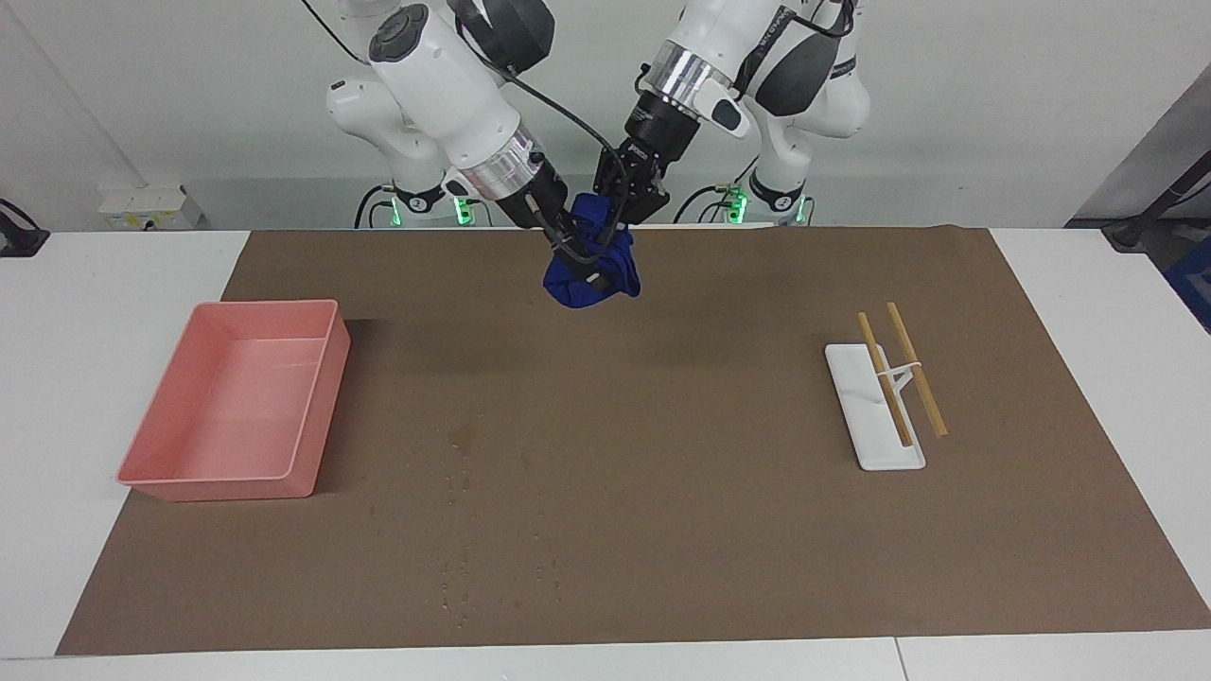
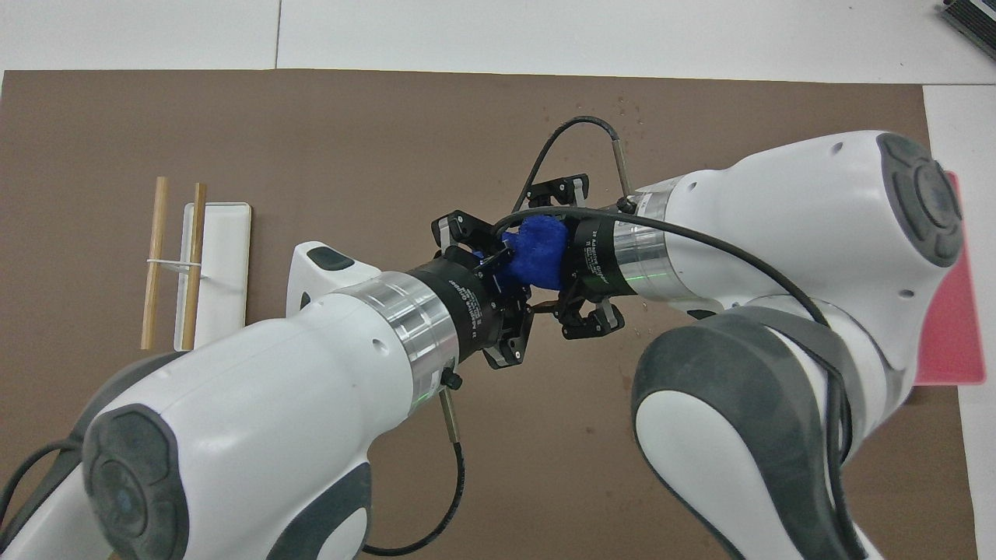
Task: Wipe water with towel using both arms
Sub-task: 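Grasp the blue cloth with the right gripper and open the left gripper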
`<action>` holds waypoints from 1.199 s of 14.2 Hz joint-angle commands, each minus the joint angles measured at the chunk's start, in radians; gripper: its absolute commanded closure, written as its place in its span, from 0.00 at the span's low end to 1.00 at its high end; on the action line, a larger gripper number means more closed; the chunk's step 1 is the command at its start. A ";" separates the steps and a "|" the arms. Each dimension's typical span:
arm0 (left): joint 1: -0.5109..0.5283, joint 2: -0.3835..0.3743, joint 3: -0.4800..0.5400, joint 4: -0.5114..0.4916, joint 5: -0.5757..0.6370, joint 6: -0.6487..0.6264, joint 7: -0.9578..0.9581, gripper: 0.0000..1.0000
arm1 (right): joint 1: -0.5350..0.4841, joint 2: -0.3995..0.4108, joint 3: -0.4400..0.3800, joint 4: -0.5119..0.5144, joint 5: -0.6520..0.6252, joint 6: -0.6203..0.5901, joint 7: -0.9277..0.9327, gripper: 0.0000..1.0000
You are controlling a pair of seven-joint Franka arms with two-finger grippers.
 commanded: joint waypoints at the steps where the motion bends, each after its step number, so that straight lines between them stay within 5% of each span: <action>1: -0.018 0.008 0.010 0.018 -0.016 0.015 -0.012 1.00 | 0.001 -0.013 0.000 -0.021 0.015 0.021 -0.016 1.00; 6: -0.015 0.008 0.011 0.016 -0.010 0.010 0.000 1.00 | 0.001 -0.007 -0.001 -0.007 0.002 0.023 -0.020 1.00; 7: -0.015 0.008 0.011 0.015 -0.008 0.007 0.002 0.78 | 0.001 -0.007 -0.001 -0.006 0.000 0.023 -0.031 1.00; 8: -0.012 0.008 0.011 0.013 -0.005 0.006 0.003 0.29 | 0.001 -0.008 -0.001 -0.006 0.000 0.023 -0.051 1.00; 9: -0.008 0.008 0.013 0.015 -0.004 0.004 0.002 0.00 | 0.000 -0.008 -0.001 -0.004 0.000 0.020 -0.066 1.00; 13: 0.034 0.004 0.019 0.018 -0.004 -0.069 0.109 0.00 | -0.002 -0.010 -0.001 -0.007 -0.083 0.023 -0.105 1.00; 17: 0.178 -0.004 0.020 0.022 -0.004 -0.232 0.425 0.00 | -0.107 -0.002 -0.003 -0.042 -0.080 0.073 -0.252 1.00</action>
